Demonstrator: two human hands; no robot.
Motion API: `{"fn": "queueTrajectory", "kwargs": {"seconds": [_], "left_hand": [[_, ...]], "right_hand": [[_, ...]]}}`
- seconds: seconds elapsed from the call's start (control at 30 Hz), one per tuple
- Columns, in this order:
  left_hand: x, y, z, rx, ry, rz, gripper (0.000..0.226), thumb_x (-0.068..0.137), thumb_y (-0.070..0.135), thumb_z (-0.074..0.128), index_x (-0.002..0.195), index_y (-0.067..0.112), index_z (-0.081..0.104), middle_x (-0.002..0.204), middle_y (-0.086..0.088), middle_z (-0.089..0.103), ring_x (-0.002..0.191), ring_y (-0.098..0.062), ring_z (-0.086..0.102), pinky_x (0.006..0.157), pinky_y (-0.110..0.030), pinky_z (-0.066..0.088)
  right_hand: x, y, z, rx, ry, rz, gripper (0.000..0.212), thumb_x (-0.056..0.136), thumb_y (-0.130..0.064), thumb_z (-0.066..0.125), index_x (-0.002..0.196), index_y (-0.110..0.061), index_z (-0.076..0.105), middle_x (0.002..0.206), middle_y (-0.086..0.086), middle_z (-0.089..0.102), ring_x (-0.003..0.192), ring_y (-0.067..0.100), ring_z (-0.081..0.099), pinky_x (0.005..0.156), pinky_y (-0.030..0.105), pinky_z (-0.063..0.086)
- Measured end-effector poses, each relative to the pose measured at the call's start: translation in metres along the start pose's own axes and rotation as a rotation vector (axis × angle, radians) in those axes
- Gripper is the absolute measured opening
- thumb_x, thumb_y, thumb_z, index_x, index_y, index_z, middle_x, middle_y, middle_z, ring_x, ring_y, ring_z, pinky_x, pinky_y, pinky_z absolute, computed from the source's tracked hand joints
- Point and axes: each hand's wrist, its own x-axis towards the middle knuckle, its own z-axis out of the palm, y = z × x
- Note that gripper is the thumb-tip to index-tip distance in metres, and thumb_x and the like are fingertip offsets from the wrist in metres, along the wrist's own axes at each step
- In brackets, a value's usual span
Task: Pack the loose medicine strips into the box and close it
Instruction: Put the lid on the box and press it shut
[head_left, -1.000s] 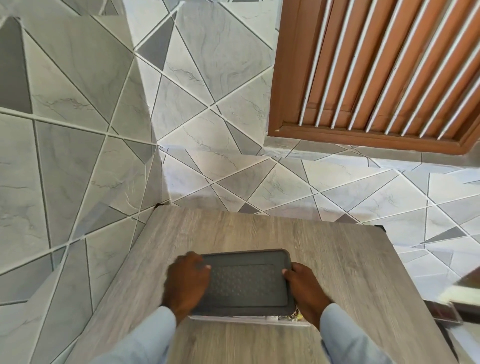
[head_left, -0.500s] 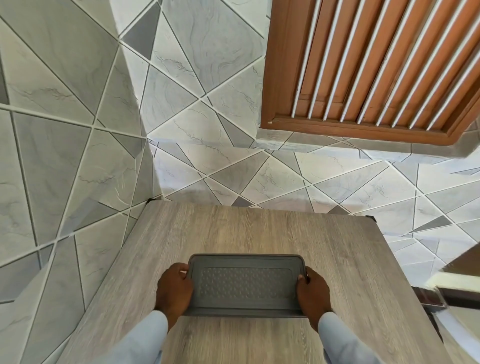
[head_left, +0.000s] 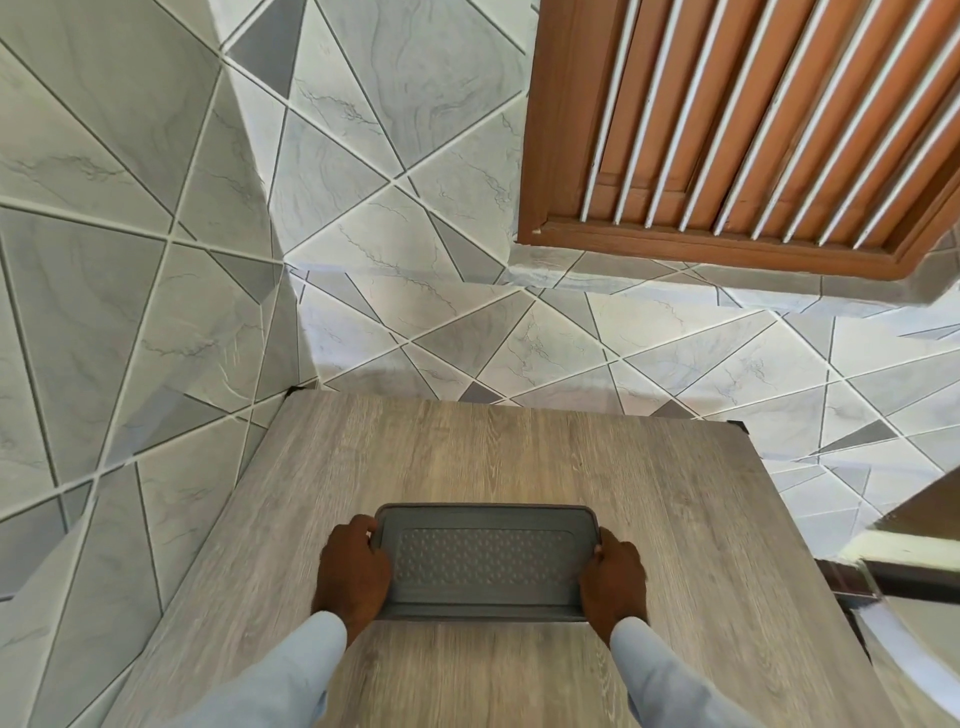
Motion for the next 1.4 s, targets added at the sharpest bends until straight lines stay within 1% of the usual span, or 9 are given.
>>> {"fn": "queueTrajectory", "kwargs": {"seconds": [0.2,0.33,0.43,0.5,0.63,0.73,0.93,1.13,1.4], "left_hand": [[-0.004,-0.01,0.01,0.175,-0.005,0.098,0.037,0.091,0.013,0.042,0.127,0.017,0.045,0.12,-0.01,0.051,0.107,-0.027,0.05,0.094,-0.043,0.046],[-0.008,-0.012,0.012,0.355,0.005,0.216,0.051,0.089,0.01,0.042,0.14,0.015,0.035,0.141,-0.01,0.042,0.125,-0.032,0.045,0.106,-0.046,0.038],[0.003,-0.016,0.016,0.536,0.0,0.455,0.056,0.082,0.003,0.049,0.138,0.007,0.04,0.144,-0.014,0.045,0.133,-0.033,0.042,0.113,-0.046,0.029],[0.009,-0.014,0.019,0.639,-0.063,0.521,0.052,0.086,0.019,0.041,0.137,0.007,0.041,0.142,-0.013,0.048,0.133,-0.029,0.043,0.115,-0.038,0.013],[0.012,-0.013,0.03,0.716,-0.139,0.516,0.059,0.089,0.04,0.029,0.143,0.014,0.034,0.148,-0.008,0.041,0.138,-0.025,0.036,0.116,-0.035,0.003],[0.013,-0.011,0.031,0.749,-0.132,0.515,0.06,0.088,0.043,0.03,0.143,0.019,0.032,0.148,-0.006,0.04,0.139,-0.025,0.034,0.114,-0.048,0.02],[0.011,0.002,0.045,0.777,-0.166,0.621,0.066,0.088,0.044,0.033,0.144,0.01,0.031,0.151,-0.01,0.036,0.142,-0.026,0.027,0.114,-0.045,-0.003],[0.005,0.025,0.078,0.738,-0.218,0.696,0.07,0.088,0.057,0.03,0.147,0.019,0.022,0.155,-0.006,0.028,0.145,-0.025,0.02,0.11,-0.053,0.004],[0.006,0.034,0.09,0.719,-0.211,0.657,0.074,0.086,0.06,0.03,0.148,0.019,0.021,0.157,-0.006,0.024,0.146,-0.028,0.015,0.11,-0.061,0.005]], "right_hand": [[-0.001,0.002,0.004,-0.117,-0.029,-0.01,0.044,0.096,-0.012,0.032,0.14,-0.012,0.037,0.134,0.014,0.046,0.122,0.033,0.045,0.104,0.049,0.042],[-0.002,0.001,0.008,-0.431,0.059,-0.257,0.052,0.095,-0.021,0.035,0.146,-0.013,0.029,0.151,0.01,0.037,0.14,0.032,0.032,0.111,0.048,0.033],[0.001,-0.005,0.014,-0.581,0.027,-0.446,0.063,0.098,-0.045,0.008,0.144,-0.013,0.037,0.152,0.008,0.039,0.144,0.028,0.029,0.112,0.049,0.031],[0.003,-0.008,0.019,-0.597,-0.036,-0.499,0.08,0.09,-0.058,-0.007,0.149,-0.016,0.028,0.158,0.004,0.027,0.148,0.023,0.017,0.119,0.047,0.016],[0.006,-0.004,0.019,-0.581,-0.099,-0.469,0.078,0.086,-0.058,0.001,0.153,-0.019,0.011,0.162,-0.001,0.01,0.15,0.016,0.001,0.121,0.042,0.003],[0.008,-0.003,0.017,-0.543,-0.115,-0.472,0.079,0.085,-0.058,0.002,0.153,-0.018,0.008,0.163,0.0,0.007,0.15,0.016,-0.001,0.121,0.038,0.003],[0.009,-0.005,0.016,-0.6,-0.137,-0.479,0.075,0.086,-0.056,0.002,0.153,-0.021,0.001,0.163,0.0,0.0,0.149,0.017,-0.007,0.122,0.04,-0.003],[0.011,-0.004,0.02,-0.621,-0.121,-0.505,0.066,0.091,-0.056,0.014,0.152,-0.032,0.005,0.163,0.003,0.006,0.15,0.022,-0.004,0.12,0.047,-0.004],[0.015,-0.009,0.022,-0.642,-0.083,-0.555,0.068,0.091,-0.056,0.026,0.15,-0.023,0.022,0.158,0.015,0.024,0.148,0.031,0.014,0.117,0.042,0.002]]}}
